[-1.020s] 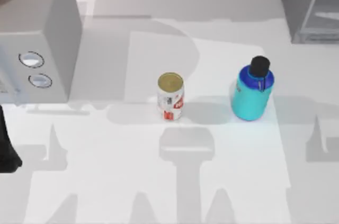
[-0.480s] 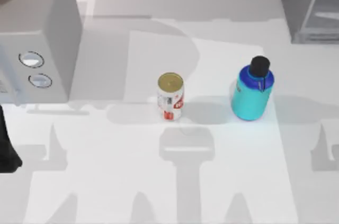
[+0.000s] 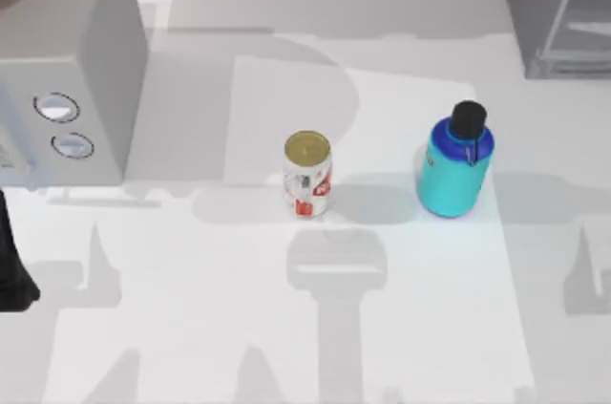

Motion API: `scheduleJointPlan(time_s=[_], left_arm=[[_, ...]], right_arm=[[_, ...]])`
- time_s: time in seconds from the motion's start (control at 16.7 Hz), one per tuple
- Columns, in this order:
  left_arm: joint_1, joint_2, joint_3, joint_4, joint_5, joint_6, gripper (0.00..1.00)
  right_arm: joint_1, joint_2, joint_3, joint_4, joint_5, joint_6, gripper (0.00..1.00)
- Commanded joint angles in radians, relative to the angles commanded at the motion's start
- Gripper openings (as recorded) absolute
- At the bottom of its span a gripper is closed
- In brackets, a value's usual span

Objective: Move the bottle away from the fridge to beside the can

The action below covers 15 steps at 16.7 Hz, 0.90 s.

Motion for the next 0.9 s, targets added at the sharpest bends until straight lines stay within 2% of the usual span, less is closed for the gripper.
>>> scheduleJointPlan(time_s=[0.6, 0.9], left_arm=[[0.000, 0.000, 0.000, 0.000, 0.000, 0.000, 1.00], [0.000, 0.000, 0.000, 0.000, 0.000, 0.000, 1.00]], right_arm=[[0.001, -0.451, 0.368, -0.871, -0.006, -0.003, 1.00], [-0.001, -0.614, 0.502, -1.179, -0.006, -0.008, 1.00]])
